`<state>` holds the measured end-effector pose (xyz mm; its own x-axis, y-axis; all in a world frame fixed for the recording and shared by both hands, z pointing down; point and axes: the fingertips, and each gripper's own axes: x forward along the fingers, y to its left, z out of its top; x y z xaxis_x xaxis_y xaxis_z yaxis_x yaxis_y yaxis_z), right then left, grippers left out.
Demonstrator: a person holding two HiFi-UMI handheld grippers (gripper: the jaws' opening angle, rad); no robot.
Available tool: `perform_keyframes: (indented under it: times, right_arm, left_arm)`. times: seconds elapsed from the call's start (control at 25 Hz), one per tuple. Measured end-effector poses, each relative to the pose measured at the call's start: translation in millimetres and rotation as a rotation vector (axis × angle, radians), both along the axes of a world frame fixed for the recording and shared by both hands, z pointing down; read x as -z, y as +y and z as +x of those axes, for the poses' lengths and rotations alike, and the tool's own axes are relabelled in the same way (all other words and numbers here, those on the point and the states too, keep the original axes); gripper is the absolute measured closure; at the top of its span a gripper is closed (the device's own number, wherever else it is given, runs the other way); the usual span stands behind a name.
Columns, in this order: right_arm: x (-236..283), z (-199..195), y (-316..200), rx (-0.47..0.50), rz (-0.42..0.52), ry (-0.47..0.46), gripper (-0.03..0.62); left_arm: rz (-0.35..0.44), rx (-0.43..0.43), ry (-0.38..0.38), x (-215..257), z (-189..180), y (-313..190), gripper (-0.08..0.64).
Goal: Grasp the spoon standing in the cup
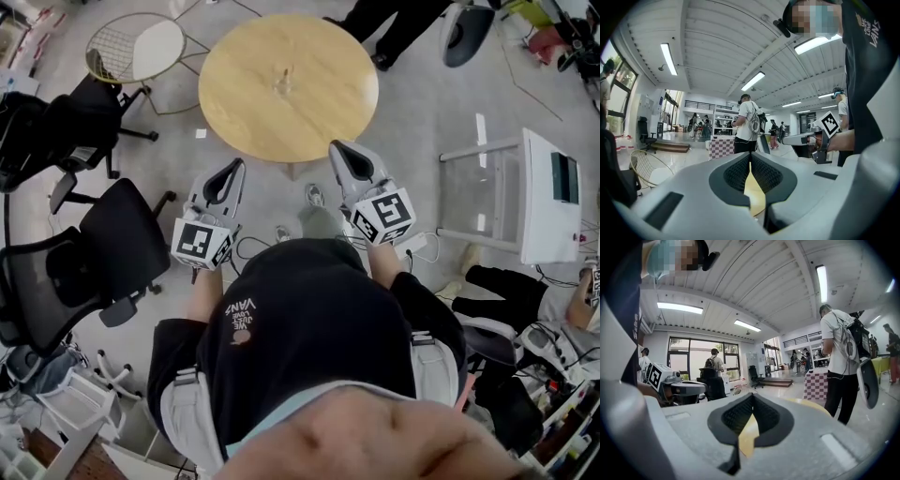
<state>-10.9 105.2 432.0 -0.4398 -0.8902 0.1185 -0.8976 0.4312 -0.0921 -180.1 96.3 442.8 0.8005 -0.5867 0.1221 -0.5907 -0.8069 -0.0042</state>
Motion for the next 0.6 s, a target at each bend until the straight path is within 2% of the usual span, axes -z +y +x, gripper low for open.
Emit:
perform_keyframes:
  times: [0.32,0.6]
  right_arm:
    - [-11,20,-43,0.044,-0.027,0.016,0.595]
    - [-7,41,-90,0.151,-0.019,-0.007,0.594]
  left_arm:
    - [-0.001,0.035,0.008,0,23,-41,0.552]
    - [-0.005,0.121,0.005,3,49,-80,0.552]
